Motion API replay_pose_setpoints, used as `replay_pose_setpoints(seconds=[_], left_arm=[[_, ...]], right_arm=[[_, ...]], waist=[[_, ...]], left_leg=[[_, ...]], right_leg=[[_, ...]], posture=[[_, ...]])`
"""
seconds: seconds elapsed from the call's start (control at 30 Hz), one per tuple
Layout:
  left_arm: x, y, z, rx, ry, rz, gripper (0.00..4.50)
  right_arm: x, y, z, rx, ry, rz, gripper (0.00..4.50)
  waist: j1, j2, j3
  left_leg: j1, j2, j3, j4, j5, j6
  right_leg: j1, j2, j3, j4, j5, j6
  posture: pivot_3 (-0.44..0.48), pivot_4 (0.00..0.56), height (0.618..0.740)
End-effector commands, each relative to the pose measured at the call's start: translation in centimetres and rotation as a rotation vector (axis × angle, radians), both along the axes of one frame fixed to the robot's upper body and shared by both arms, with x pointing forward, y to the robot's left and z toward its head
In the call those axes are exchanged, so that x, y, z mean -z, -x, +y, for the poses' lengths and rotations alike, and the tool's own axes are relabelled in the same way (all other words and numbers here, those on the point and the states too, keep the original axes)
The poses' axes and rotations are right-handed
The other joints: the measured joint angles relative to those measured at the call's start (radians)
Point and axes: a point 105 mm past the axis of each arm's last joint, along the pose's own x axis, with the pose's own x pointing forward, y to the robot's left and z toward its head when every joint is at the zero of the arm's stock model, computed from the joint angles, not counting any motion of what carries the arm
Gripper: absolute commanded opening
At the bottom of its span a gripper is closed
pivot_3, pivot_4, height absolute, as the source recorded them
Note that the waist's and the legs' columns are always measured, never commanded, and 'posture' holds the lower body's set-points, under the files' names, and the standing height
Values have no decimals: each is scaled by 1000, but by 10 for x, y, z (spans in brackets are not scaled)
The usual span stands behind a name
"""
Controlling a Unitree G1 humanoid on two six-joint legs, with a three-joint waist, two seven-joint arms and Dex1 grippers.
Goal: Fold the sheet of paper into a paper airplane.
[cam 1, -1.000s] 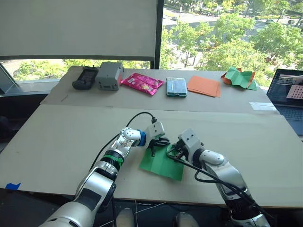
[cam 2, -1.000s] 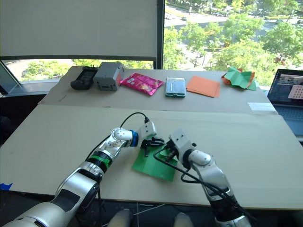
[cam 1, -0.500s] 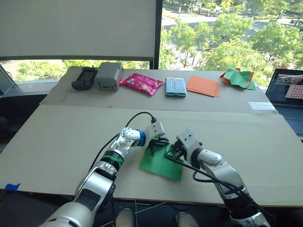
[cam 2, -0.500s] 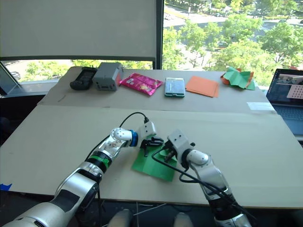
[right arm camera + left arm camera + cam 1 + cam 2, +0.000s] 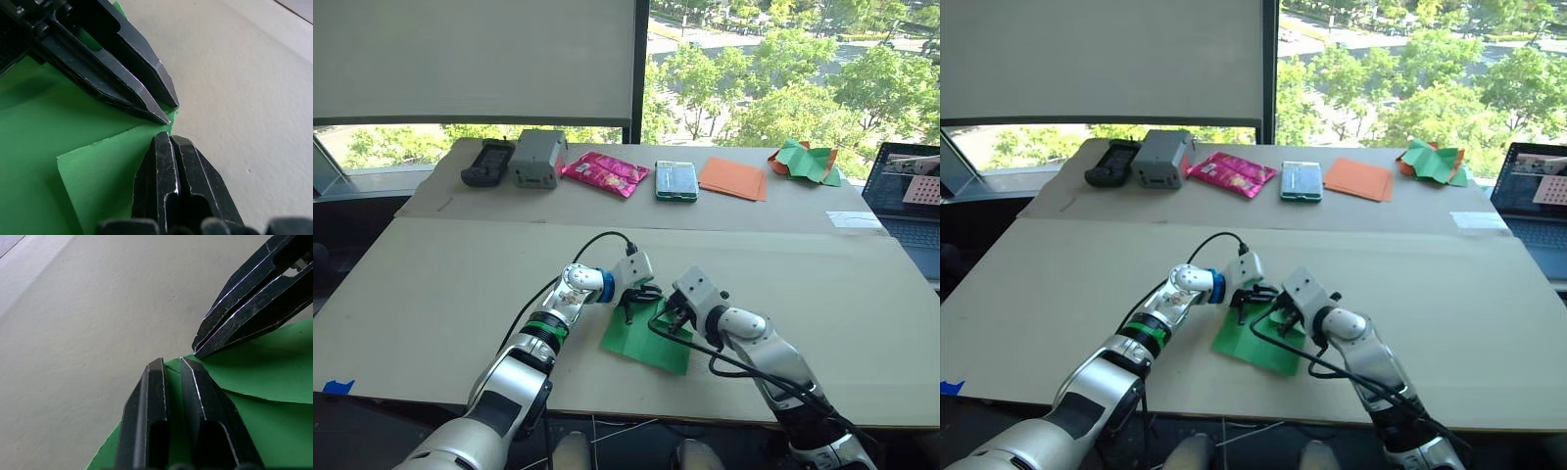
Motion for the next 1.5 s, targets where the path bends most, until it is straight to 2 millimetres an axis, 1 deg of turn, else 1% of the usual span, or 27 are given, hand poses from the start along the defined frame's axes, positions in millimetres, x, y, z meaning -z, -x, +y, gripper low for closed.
replay_pose_setpoints(seconds=[0.03,0.3,0.77,0.9,1.07,1.3,1.5], left_arm=[[15,5,2,3,-58,31,540],[16,5,3,1,-60,32,540],[16,5,2,2,-64,33,540],[17,5,2,3,-64,34,540],[17,6,2,6,-65,34,540],[18,7,1,13,-66,36,540],[18,8,-1,21,-65,37,540]], right_arm=[[26,14,0,-15,71,111,16],[33,22,3,-23,123,121,16],[43,40,-1,-66,217,138,16],[45,44,-4,-43,189,169,16],[50,51,-14,10,158,216,16],[49,58,-21,60,80,248,16],[52,61,-28,87,72,264,16]], waist=[[0,0,-1],[-1,0,-3],[-1,0,-4],[0,-1,-5],[1,-2,-7],[2,-3,-8],[4,-4,-7]], left_leg=[[0,0,0,0,0,0],[0,0,0,0,0,0],[1,0,0,0,0,0],[1,0,0,0,0,0],[0,0,0,0,0,0],[0,0,0,0,0,-1],[0,0,0,0,0,-1]], right_leg=[[0,0,0,0,0,0],[0,0,0,0,0,0],[0,0,0,0,0,0],[0,0,0,0,0,0],[0,0,0,0,0,0],[0,-1,-1,-1,0,0],[1,-1,-2,-1,-1,0]], posture=[[0,150,706],[0,150,706],[0,150,706],[0,150,706],[0,150,706],[0,150,706],[0,150,706]])
